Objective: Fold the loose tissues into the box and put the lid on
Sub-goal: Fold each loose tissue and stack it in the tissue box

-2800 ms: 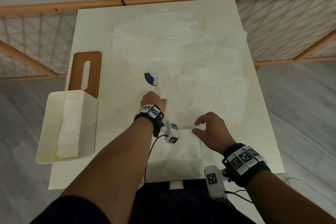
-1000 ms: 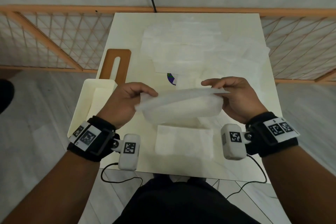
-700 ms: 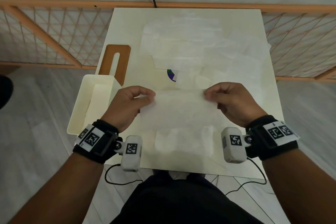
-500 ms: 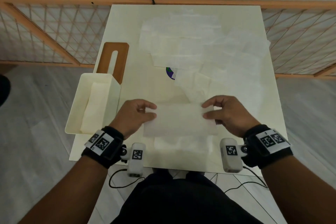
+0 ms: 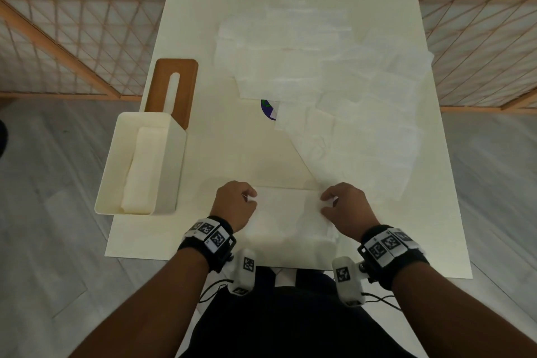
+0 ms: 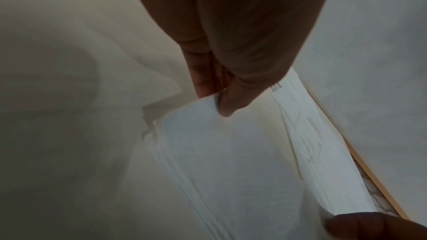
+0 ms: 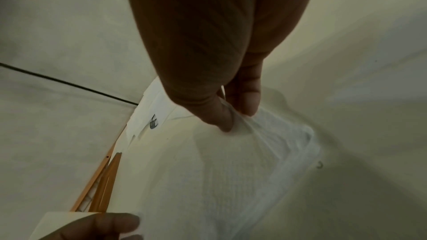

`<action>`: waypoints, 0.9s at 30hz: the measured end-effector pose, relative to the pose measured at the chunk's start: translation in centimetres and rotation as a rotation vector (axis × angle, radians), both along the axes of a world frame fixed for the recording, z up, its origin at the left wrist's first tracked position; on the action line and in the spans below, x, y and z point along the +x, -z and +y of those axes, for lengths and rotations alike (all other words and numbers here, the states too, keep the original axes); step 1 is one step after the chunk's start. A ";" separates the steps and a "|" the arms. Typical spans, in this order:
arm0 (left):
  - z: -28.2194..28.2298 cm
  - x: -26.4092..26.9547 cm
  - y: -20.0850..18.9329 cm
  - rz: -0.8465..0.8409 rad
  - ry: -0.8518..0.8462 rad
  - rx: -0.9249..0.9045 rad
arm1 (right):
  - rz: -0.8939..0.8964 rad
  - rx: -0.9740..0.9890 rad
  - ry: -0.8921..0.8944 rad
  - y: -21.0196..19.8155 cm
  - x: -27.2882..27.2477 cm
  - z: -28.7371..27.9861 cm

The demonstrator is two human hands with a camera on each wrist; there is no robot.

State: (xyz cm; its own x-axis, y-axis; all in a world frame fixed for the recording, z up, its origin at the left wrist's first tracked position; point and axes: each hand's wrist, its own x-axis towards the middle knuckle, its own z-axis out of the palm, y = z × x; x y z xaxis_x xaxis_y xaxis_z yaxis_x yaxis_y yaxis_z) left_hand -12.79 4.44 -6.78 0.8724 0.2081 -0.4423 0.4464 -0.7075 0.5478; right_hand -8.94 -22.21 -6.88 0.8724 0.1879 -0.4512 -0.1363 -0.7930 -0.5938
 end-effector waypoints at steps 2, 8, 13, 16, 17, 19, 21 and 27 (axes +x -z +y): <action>0.0 -0.1 0.0 0.005 0.009 0.003 | -0.015 -0.007 -0.019 0.1 0.0 0.0; 0.4 -0.6 0.3 0.036 -0.130 0.021 | 0.015 -0.132 0.093 -0.5 0.3 -1.0; -0.2 -0.5 0.9 0.061 -0.067 0.070 | 0.078 -0.129 0.103 -0.4 0.3 -0.5; 0.3 0.4 0.4 0.094 -0.065 0.096 | 0.091 -0.120 0.107 -0.6 0.4 -0.6; 0.6 1.1 0.2 0.093 -0.073 0.105 | 0.095 -0.119 0.115 -0.7 0.6 -0.7; 1.2 3.5 -0.4 0.062 -0.102 0.106 | 0.084 -0.107 0.129 -1.0 1.0 -1.0; 1.6 6.9 -1.0 0.014 -0.147 0.103 | 0.055 -0.075 0.103 -1.5 1.7 -1.1; 2.1 18.1 -0.6 -0.015 -0.415 -0.026 | 0.006 0.065 0.040 -3.6 4.0 0.0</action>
State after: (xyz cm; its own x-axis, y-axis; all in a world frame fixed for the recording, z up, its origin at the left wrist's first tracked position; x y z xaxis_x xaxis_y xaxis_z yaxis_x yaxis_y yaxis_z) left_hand 5.31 6.57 -6.20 0.7229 0.5326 -0.4402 0.6831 -0.4551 0.5713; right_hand -4.96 -22.20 -3.32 0.8770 0.1820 -0.4447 -0.1708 -0.7469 -0.6426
